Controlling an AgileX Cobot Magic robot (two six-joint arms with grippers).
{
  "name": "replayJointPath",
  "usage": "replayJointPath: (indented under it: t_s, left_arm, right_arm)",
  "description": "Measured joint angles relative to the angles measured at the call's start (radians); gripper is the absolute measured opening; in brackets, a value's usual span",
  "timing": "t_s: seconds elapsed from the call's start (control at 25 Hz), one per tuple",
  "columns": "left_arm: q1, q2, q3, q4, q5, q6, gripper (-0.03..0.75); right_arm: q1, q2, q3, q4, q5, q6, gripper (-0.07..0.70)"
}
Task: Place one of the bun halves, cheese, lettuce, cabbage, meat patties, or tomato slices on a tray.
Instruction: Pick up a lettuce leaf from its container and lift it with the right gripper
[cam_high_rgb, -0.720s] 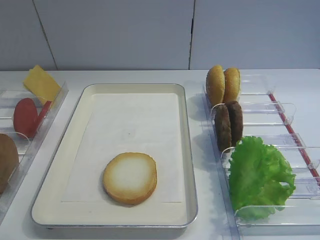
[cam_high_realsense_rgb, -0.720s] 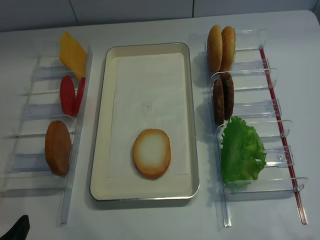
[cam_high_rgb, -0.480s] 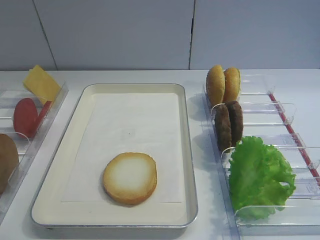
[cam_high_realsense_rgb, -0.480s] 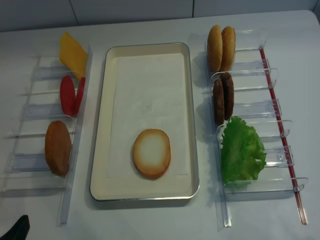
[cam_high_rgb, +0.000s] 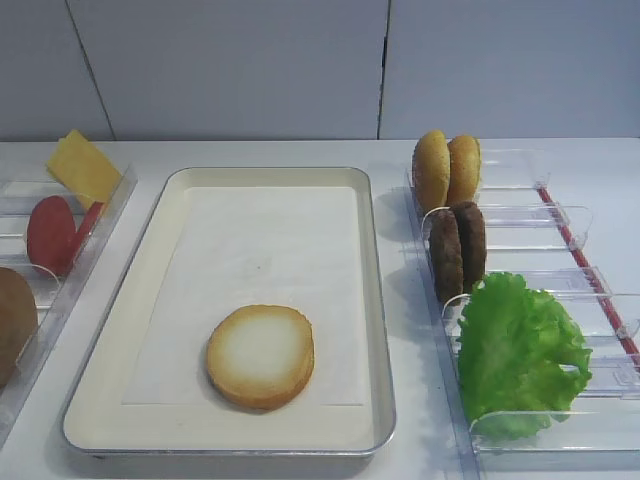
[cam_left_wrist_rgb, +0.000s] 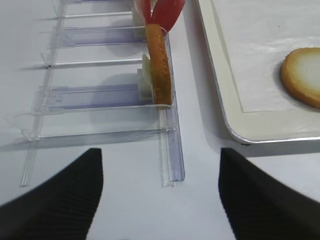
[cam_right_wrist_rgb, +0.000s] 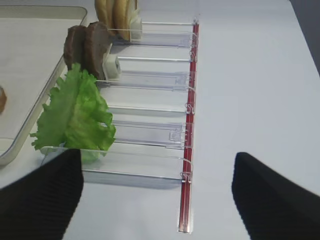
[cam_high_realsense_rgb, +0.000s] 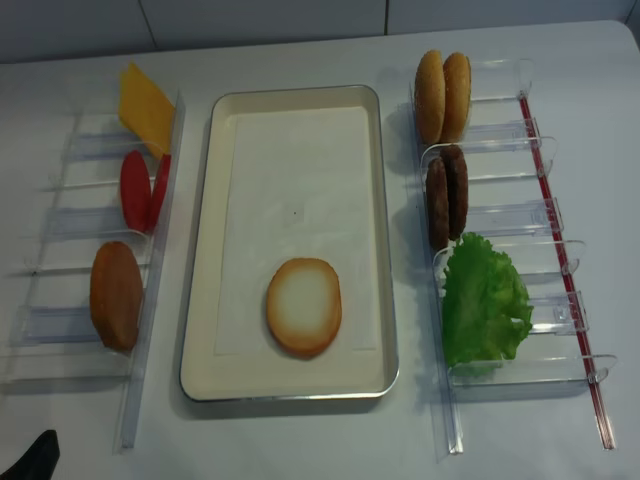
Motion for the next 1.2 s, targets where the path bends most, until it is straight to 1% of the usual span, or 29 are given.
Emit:
replayJointPath:
  t_s: [0.2,0.36,0.48,0.6,0.76,1.0,1.2]
  left_arm:
    - [0.000,0.000,0.000,0.000,0.000,0.000,0.483]
    - [0.000,0.000,0.000,0.000,0.000,0.000,0.483]
    - [0.000,0.000,0.000,0.000,0.000,0.000,0.482]
    - [0.000,0.000,0.000,0.000,0.000,0.000,0.483]
    - [0.000,0.000,0.000,0.000,0.000,0.000,0.482]
    - [0.000,0.000,0.000,0.000,0.000,0.000,0.482]
    - [0.000,0.000,0.000,0.000,0.000,0.000,0.482]
  right_arm:
    - [0.000,0.000,0.000,0.012,0.000,0.000,0.633]
    - [0.000,0.000,-0.002,0.067,0.000,0.000,0.633]
    - [0.000,0.033,-0.027,0.124,0.028,-0.018,0.633]
    - [0.000,0.115,-0.065,0.189,0.050,-0.051,0.613]
    - [0.000,0.222,-0.130,0.288,0.048,-0.072,0.560]
    - [0.000,0.423,-0.202,0.381,0.044,-0.099,0.486]
    - [0.000,0.639,-0.218,0.509,0.044,-0.137,0.473]
